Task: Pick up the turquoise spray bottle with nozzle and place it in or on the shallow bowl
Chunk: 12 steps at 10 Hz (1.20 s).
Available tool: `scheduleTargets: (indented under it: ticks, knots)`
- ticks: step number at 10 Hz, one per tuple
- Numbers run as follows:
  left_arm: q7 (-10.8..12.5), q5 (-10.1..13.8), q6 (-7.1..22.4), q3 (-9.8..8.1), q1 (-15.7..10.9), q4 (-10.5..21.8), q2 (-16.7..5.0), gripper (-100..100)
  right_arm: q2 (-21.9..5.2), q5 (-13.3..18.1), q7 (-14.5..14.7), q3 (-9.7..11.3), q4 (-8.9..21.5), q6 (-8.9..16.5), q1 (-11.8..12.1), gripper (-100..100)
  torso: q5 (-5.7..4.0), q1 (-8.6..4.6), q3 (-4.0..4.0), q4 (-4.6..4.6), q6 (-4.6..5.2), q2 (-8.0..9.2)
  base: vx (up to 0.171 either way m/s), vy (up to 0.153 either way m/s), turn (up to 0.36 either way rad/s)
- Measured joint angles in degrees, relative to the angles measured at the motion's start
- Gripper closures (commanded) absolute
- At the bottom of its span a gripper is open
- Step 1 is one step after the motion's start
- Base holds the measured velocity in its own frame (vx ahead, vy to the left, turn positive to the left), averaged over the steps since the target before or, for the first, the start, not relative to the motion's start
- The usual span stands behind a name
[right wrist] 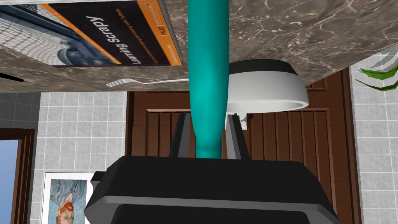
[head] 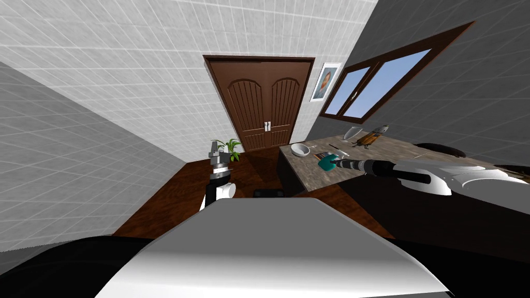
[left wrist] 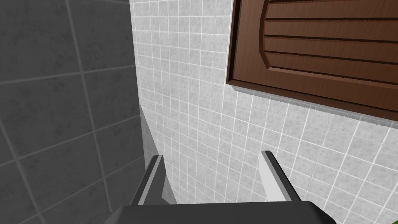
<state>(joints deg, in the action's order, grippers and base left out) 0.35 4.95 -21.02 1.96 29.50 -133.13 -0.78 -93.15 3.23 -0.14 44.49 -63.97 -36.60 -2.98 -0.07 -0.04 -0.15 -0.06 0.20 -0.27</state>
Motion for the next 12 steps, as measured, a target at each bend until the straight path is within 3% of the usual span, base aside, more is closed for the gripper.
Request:
scheduleTargets:
  ticks: [1,2,3,4,5,8,10,12]
  knots:
    - [0.0,0.0,0.0,0.0,0.0,0.0,0.0,0,0.0,0.0,0.0,0.0,0.0,0.01,0.0,100,0.0,0.0,0.0,0.0,0.0,0.01,0.0,0.0,0.0]
    - [0.0,0.0,0.0,0.0,0.0,0.0,0.0,0,0.0,0.0,0.0,0.01,0.0,0.01,0.01,0,0.0,0.0,0.01,0.01,0.0,0.01,0.0,0.0,0.0]
    - [0.0,0.0,0.0,0.0,0.0,0.0,0.0,0,0.0,0.0,0.0,0.01,0.0,0.01,0.01,100,0.0,0.0,0.01,0.01,0.0,0.01,0.0,0.0,0.0]
    - [0.0,0.0,0.0,0.0,0.0,0.0,0.0,0,0.0,0.0,0.0,0.01,0.0,0.01,0.01,0,0.0,0.0,0.01,0.01,0.0,0.02,0.0,0.0,0.0]
    - [0.0,0.0,0.0,0.0,0.0,0.0,0.0,0,0.0,0.0,0.0,0.01,0.01,0.01,0.01,100,0.0,0.0,0.01,0.01,0.0,0.02,-0.073,0.07,-0.019]
    - [0.0,0.0,0.0,0.01,-0.01,0.0,0.01,0,-3.77,-0.94,-0.57,-1.64,-0.86,1.76,0.82,100,0.19,0.47,0.32,0.15,0.08,0.52,-0.108,0.099,-0.034]
    - [0.0,0.0,0.0,0.01,-0.01,0.0,0.01,0,-5.32,0.17,-2.12,-1.97,0.87,1.73,-0.57,100,0.23,0.5,0.32,0.16,0.1,0.49,-0.095,0.1,-0.031]
    - [0.0,0.0,0.0,0.01,-0.01,0.0,0.01,0,-8.63,-0.18,-3.66,-2.89,-0.33,3.2,-0.6,100,0.3,0.66,0.35,0.18,0.11,0.54,-0.094,0.106,-0.027]
